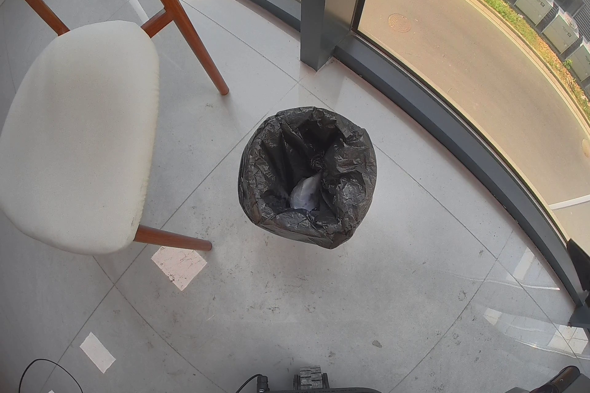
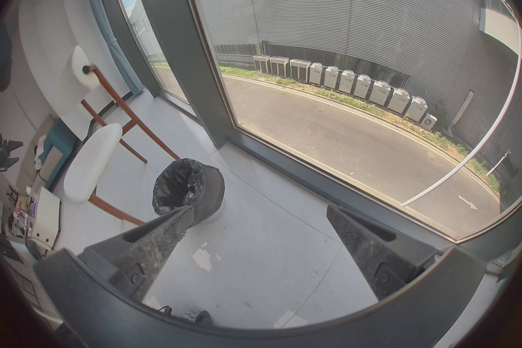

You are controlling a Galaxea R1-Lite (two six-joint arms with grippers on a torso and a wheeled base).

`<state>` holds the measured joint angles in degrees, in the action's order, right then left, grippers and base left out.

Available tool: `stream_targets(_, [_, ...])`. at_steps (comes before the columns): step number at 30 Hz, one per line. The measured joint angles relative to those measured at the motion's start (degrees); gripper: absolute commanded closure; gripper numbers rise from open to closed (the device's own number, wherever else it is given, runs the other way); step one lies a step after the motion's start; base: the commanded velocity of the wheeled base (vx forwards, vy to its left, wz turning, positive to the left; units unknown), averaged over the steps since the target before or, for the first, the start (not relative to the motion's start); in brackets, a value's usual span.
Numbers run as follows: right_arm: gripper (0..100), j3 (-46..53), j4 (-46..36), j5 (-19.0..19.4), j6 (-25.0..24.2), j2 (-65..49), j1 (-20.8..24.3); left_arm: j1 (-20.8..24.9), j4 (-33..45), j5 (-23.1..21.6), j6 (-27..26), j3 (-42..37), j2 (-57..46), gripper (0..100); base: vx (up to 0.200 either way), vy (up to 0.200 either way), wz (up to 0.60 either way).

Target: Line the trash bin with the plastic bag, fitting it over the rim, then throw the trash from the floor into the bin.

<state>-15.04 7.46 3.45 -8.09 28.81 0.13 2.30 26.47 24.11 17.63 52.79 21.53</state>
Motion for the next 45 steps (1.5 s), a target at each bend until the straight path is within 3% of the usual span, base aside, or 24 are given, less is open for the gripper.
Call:
stream_targets(3, [0, 2.8, -1.2, 1.9, 0.8, -4.6, -0.4, -5.3, 5.7, -2.5, 0.0, -0.1, -5.1, 0, 0.0, 0.0, 0.0])
stream_targets(7, [0, 6.0, -1.7, 4.0, 1.8, -8.9, -0.7, -9.0, 7.1, -8.4, -1.0, -3.4, -9.9, 0, 0.0, 0.0, 0.0])
stream_targets(12, [0, 9.4, -2.3, 6.5, 3.6, -13.7, -0.8, -10.5, -2.1, -15.2, -6.1, -13.7, -13.5, 0, 0.0, 0.0, 0.0])
stream_targets(18, [0, 11.7, -3.7, 8.6, 5.0, -19.5, -0.8, -11.2, -17.5, -24.4, -16.2, -31.3, -15.6, 0, 0.0, 0.0, 0.0])
stream_targets(21, [0, 12.4, -4.2, 6.4, 5.6, -21.7, -0.7, -11.3, -21.7, -27.9, -20.2, -38.4, -16.1, 0, 0.0, 0.0, 0.0])
stream_targets(25, [0, 13.5, -5.2, -2.0, 6.2, -24.5, -0.5, -11.6, -27.2, -31.5, -25.8, -47.6, -16.7, 0, 0.0, 0.0, 0.0])
stream_targets(28, [0, 13.8, -6.0, -5.4, 7.3, -26.1, -0.4, -11.7, -28.7, -32.9, -27.3, -50.3, -16.9, 0, 0.0, 0.0, 0.0])
stream_targets(37, [0, 14.0, -7.4, -1.2, 10.3, -27.8, -0.2, -8.2, -29.0, -48.2, -32.9, -51.7, -17.8, 0, 0.0, 0.0, 0.0])
stream_targets(41, [0, 14.0, -7.5, -0.6, 10.7, -28.0, -0.1, -6.7, -29.9, -46.4, -32.8, -51.8, -18.3, 0, 0.0, 0.0, 0.0])
stream_targets(45, [0, 14.0, -7.5, -0.2, 11.1, -28.0, -0.1, -6.4, -30.2, -36.9, -27.3, -51.8, -18.6, 0, 0.0, 0.0, 0.0])
